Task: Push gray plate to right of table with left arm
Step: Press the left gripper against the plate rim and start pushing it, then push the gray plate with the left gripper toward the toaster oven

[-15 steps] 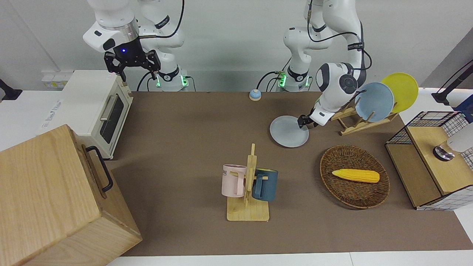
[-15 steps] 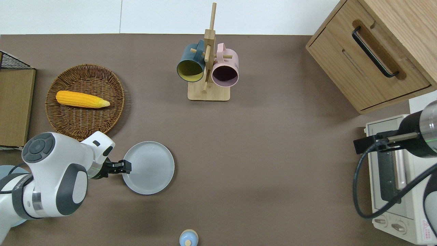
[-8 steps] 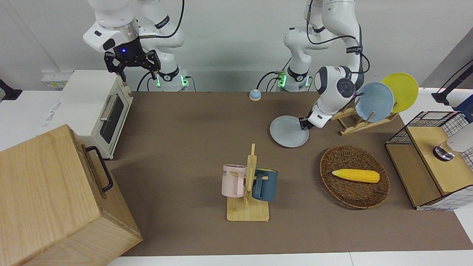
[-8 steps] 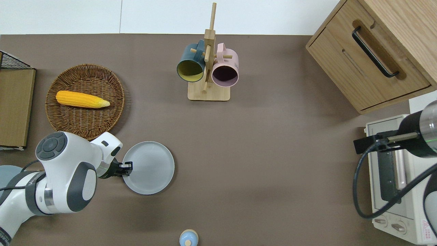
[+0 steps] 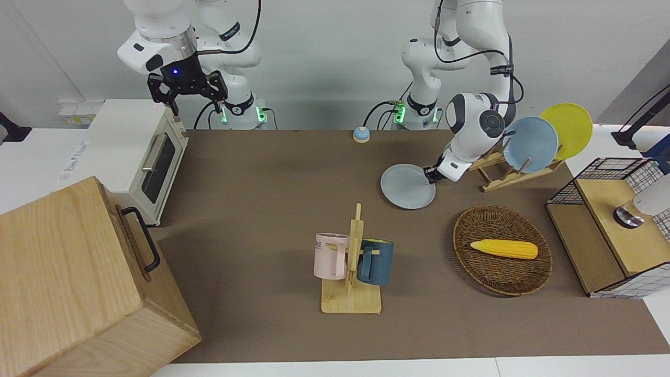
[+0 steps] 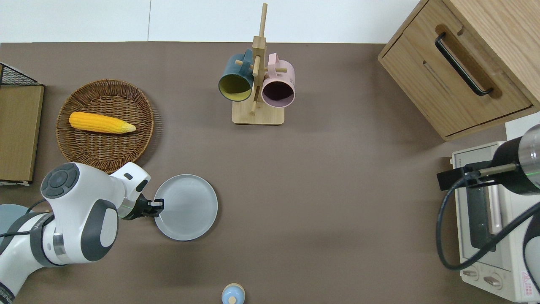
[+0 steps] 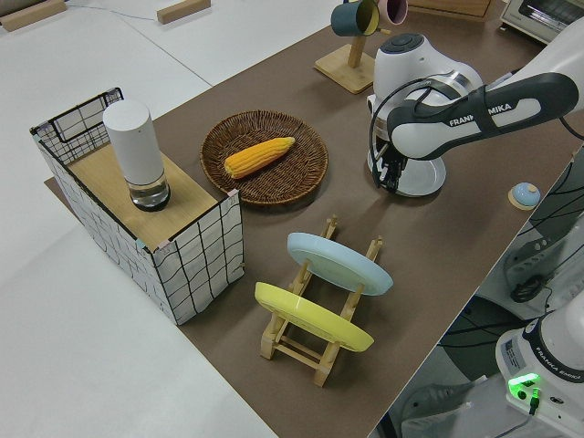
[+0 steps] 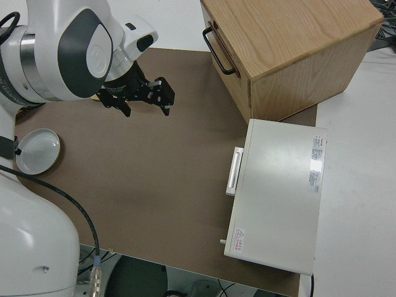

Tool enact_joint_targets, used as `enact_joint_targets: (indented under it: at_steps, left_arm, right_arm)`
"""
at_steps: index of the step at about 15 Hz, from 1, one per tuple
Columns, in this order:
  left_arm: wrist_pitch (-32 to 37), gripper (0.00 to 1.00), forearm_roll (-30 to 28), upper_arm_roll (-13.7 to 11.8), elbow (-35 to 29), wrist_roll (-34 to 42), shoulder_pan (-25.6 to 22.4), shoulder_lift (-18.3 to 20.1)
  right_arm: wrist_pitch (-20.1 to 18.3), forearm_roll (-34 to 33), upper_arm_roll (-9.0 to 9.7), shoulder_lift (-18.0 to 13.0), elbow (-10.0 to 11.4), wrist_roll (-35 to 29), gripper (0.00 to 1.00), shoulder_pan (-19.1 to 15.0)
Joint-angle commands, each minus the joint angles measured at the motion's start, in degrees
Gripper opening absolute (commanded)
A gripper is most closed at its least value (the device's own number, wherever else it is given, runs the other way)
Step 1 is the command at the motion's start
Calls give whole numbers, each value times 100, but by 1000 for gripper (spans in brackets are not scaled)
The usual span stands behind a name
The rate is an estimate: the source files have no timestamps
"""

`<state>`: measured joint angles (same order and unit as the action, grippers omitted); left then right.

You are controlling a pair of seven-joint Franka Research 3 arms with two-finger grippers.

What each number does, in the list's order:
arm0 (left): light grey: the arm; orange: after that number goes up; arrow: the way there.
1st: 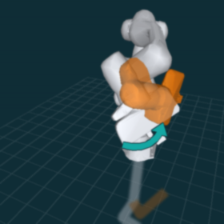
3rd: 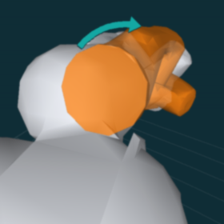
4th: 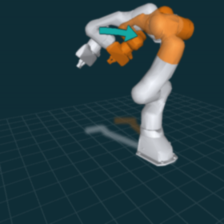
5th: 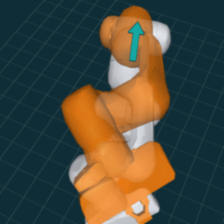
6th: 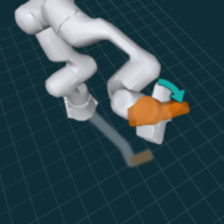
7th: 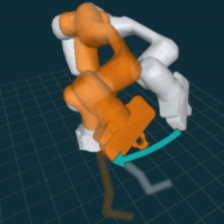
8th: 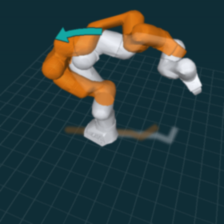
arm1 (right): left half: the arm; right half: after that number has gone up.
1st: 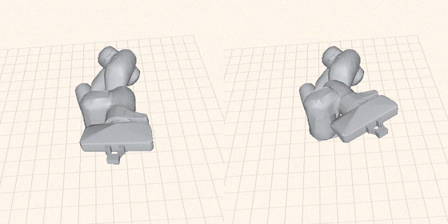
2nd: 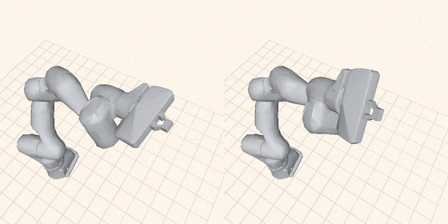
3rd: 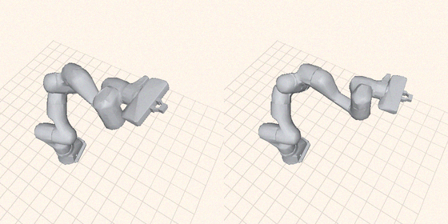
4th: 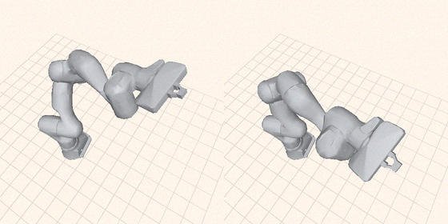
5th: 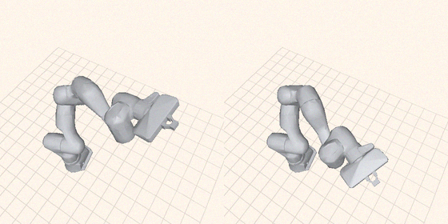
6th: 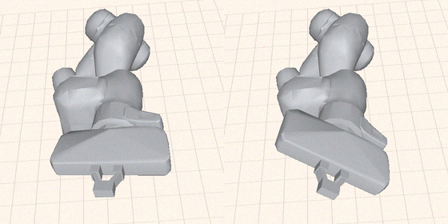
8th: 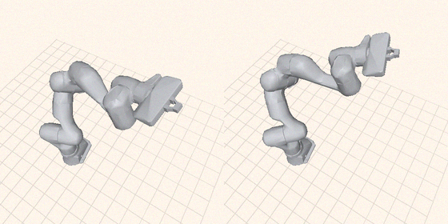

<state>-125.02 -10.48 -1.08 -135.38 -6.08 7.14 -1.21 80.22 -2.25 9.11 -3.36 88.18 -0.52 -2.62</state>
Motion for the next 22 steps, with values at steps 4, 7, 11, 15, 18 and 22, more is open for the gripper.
enact_joint_targets:
  at_steps: [4, 7, 11, 15, 18, 22]
  left_arm:
    - [-312, 0, -596, 73, -50, -164, 489, -90]
    - [-417, 0, -867, 117, -32, -647, 1015, -90]
    - [-681, 0, -1017, 187, -6, -1342, 1701, -134]
    - [-1067, 0, -1492, 573, 82, -1816, 1940, -257]
    - [-1357, 0, -1536, 1047, 284, -2396, 1949, -476]
    - [-1876, 0, -1536, 1496, 442, -2810, 1949, -819]
  right_arm:
    - [-68, 5, 30, -60, 23, 43, 996, -46]
    - [-68, 5, 30, -60, 23, 43, 996, -46]
    - [-68, -3, 30, -60, 23, 43, 996, -46]
    - [-68, -4, 30, -60, 23, 43, 996, -46]
    - [-68, -4, 30, -60, 23, 43, 996, -46]
    - [-68, -4, 30, -60, 23, 43, 996, -46]
